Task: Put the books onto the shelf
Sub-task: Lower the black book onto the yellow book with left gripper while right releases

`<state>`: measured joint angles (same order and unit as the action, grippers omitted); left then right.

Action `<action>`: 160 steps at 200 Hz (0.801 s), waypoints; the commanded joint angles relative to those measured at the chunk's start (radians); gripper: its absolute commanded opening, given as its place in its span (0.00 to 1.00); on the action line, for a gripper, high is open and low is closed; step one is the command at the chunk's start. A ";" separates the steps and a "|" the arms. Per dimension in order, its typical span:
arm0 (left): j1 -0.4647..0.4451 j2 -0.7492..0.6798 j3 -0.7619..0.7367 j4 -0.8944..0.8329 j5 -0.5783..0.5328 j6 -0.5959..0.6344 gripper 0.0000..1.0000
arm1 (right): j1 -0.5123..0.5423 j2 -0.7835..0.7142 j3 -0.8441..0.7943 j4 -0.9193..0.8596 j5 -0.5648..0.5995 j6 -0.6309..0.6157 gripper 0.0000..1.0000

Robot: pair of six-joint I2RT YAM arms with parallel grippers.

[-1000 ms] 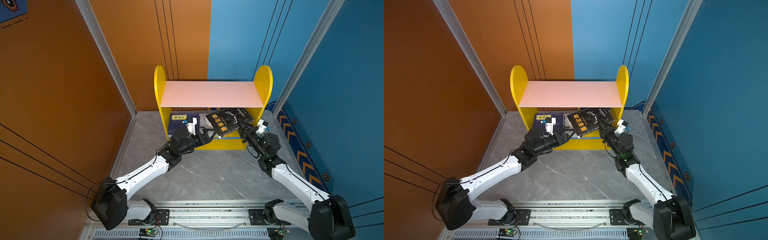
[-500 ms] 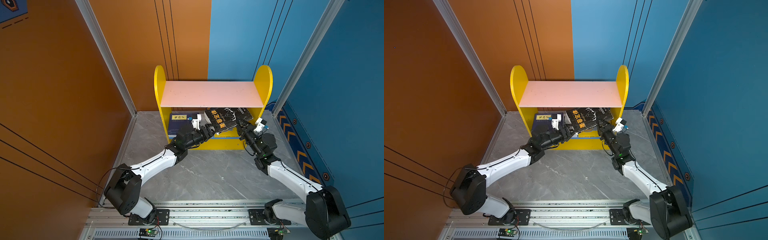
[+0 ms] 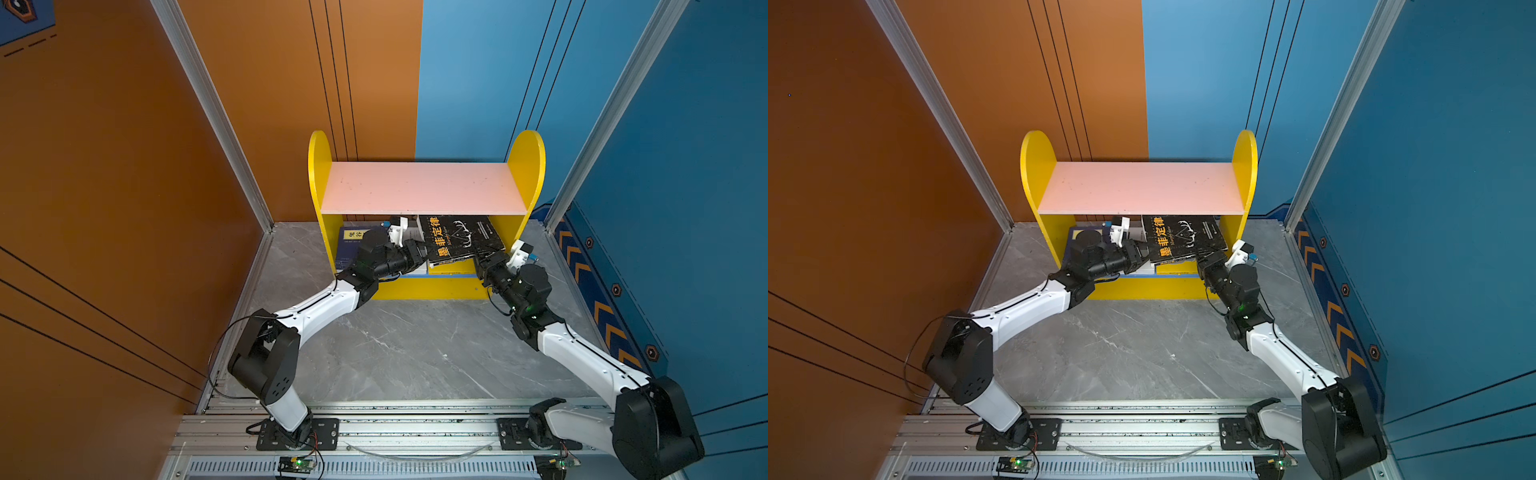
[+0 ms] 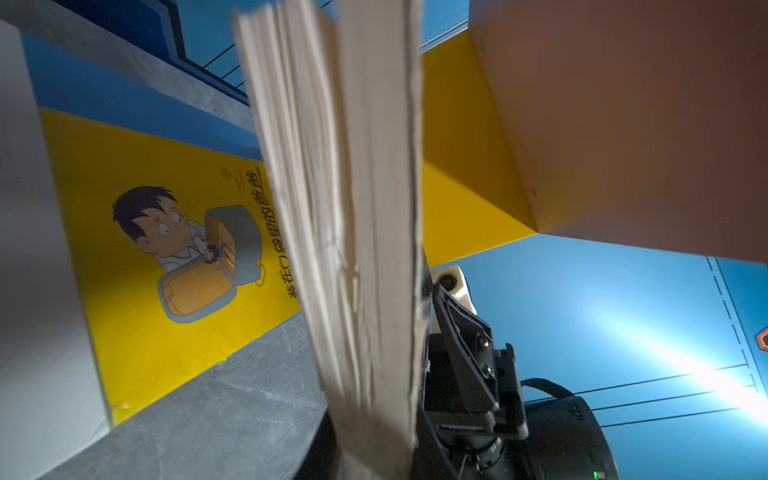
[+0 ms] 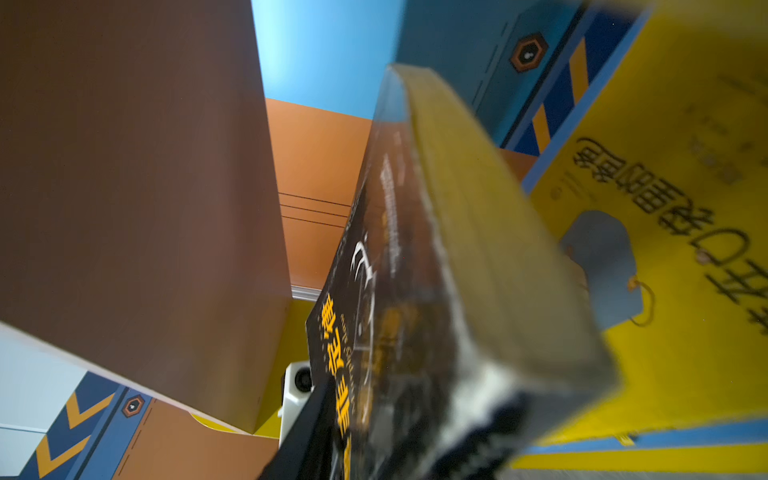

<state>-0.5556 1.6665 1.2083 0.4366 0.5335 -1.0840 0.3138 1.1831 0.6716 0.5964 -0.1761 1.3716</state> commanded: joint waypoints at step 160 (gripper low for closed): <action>0.046 0.232 0.265 -0.125 0.061 0.112 0.18 | -0.129 -0.273 0.137 -0.756 0.215 -0.572 1.00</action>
<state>-0.5163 1.8889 1.4227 0.2348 0.5884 -0.9588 0.1894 0.8810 0.7753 -0.1394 0.0273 0.8730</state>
